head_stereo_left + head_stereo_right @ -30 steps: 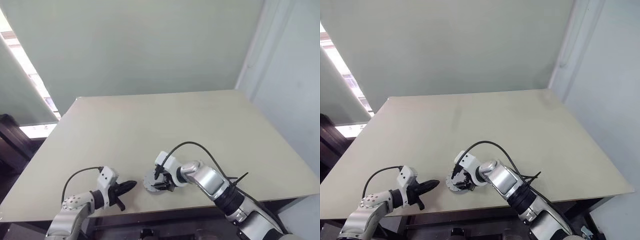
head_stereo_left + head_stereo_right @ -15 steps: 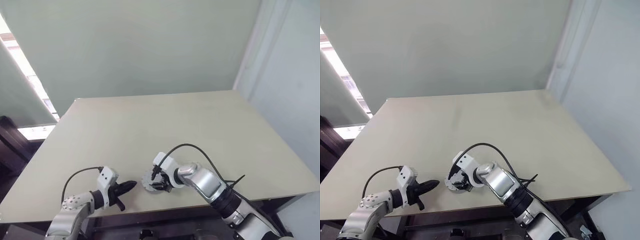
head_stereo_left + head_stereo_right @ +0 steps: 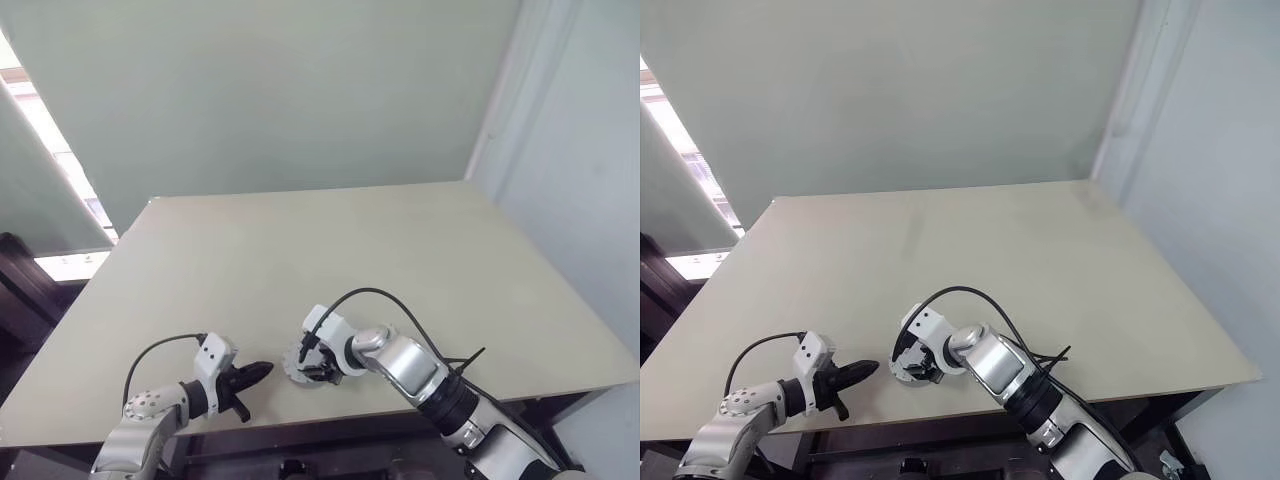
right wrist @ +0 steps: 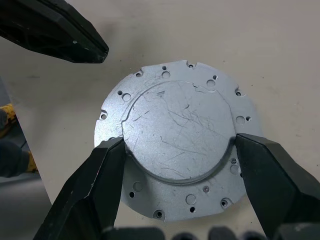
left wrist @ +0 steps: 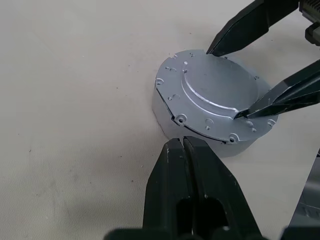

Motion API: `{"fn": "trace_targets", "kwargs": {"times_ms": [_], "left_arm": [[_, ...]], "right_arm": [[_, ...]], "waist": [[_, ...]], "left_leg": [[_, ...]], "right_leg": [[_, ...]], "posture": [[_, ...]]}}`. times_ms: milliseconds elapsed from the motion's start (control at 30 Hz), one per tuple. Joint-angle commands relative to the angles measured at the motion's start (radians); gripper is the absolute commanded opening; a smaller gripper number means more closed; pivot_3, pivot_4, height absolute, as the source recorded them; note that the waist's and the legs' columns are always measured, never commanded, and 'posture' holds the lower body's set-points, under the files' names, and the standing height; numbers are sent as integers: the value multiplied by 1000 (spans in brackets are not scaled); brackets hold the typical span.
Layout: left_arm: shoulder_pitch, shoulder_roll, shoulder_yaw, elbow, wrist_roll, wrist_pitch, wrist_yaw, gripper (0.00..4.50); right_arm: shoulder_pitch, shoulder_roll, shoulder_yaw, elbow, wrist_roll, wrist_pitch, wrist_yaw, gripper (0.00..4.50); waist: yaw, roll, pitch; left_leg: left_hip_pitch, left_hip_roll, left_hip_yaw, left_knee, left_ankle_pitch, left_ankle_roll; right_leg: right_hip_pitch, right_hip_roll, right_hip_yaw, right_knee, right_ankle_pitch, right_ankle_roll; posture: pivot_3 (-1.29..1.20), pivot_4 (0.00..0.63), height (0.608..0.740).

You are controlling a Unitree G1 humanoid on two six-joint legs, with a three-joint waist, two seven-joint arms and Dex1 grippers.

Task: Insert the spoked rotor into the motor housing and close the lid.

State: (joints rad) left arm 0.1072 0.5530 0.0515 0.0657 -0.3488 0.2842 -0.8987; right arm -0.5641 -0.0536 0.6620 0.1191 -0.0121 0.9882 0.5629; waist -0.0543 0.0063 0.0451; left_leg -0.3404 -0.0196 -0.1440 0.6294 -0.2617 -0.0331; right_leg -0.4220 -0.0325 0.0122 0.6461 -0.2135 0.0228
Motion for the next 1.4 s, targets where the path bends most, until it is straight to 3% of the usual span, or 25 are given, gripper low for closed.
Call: {"fn": "trace_targets", "kwargs": {"times_ms": [33, 367, 567, 767, 867, 900, 1400], "left_arm": [[-10, 8, 0, -38, 2, -8, -6, 0], [-12, 9, -1, -36, 1, -9, -6, 0], [-20, 9, -1, -31, 2, -11, -7, 0], [-21, 8, 1, -27, 4, -18, -5, 0], [-18, 7, 1, -30, 4, -18, -3, 0], [-18, 7, 1, -32, 4, -17, -2, 0], [-19, 7, -4, -32, 7, -20, -5, 0]], "right_arm": [[7, -2, 4, 63, -12, 26, -13, 3238], [-17, -55, -41, -64, 71, -15, 128, 3238], [-42, -105, -56, -48, 107, -159, 248, 3238], [-29, -83, -80, 6, 82, -221, 203, 3238], [-31, -75, -76, 14, 78, -233, 195, 4301], [-27, -72, -75, 13, 80, -243, 194, 4453], [-51, -84, -104, 56, 90, -327, 259, 4453]], "waist": [[0, 0, 0], [2, -1, 0], [2, -2, -1], [1, -2, 0], [1, -2, 0], [1, -2, 0], [2, -2, -1]], "left_leg": [[0, 0, 0, 0, 0, 0], [-2, -2, -1, 1, 0, 0], [-4, -4, -2, 0, -3, 3], [-6, -4, -2, -1, -4, 3], [-5, -4, -1, 0, -4, 3], [-5, -4, -1, 0, -3, 3], [-5, -4, -1, 1, -3, 3]], "right_leg": [[0, 0, 0, 0, 0, 0], [0, 0, 0, 0, 0, 0], [-1, -1, 2, -1, 2, 1], [-2, -1, 2, -2, 3, 1], [-2, -1, 3, -2, 4, -1], [-2, -1, 2, -2, 4, -1], [-1, -1, 2, -1, 5, -2]], "posture": [[0, 0, 740], [0, 0, 740], [0, 0, 740], [0, 0, 740], [0, 0, 740], [0, 0, 740], [0, 0, 740]]}}
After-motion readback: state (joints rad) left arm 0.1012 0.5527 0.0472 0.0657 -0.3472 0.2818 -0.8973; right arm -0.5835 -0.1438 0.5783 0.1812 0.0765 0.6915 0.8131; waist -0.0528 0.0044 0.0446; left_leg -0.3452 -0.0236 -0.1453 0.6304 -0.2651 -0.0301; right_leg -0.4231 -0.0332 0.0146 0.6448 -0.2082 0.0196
